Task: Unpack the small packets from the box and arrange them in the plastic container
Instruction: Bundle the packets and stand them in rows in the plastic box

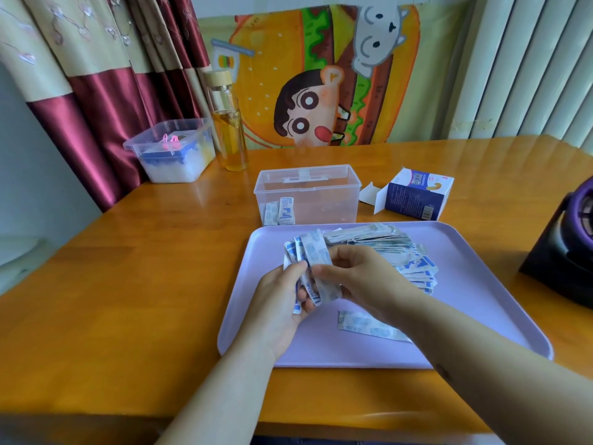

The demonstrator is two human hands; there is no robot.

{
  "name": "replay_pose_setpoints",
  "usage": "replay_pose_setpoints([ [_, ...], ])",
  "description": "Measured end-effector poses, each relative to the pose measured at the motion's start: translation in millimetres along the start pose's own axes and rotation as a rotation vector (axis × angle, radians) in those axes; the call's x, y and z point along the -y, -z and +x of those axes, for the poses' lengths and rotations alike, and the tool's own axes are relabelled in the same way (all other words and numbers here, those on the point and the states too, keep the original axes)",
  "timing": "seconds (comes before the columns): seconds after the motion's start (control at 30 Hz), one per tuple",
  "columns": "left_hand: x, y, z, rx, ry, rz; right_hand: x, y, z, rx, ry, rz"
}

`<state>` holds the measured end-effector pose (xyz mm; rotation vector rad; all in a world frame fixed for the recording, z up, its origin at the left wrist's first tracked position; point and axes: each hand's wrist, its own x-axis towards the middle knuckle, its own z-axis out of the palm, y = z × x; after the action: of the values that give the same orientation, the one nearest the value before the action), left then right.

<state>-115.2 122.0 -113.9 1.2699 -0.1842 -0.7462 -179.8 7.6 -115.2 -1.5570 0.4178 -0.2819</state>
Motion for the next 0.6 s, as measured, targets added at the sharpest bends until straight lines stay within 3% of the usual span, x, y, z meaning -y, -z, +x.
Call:
replay_pose_setpoints([
  [0.23,6.7,5.2,4.7,-0.022,-0.085,0.052,-2.9,2.1,2.8,-0.016,-0.072,0.229],
  [0.6,4.8,15.2,7.4,-0.032,-0.124,0.100,-3.8,-6.9,7.8,-0.062,-0.041,-0.092],
])
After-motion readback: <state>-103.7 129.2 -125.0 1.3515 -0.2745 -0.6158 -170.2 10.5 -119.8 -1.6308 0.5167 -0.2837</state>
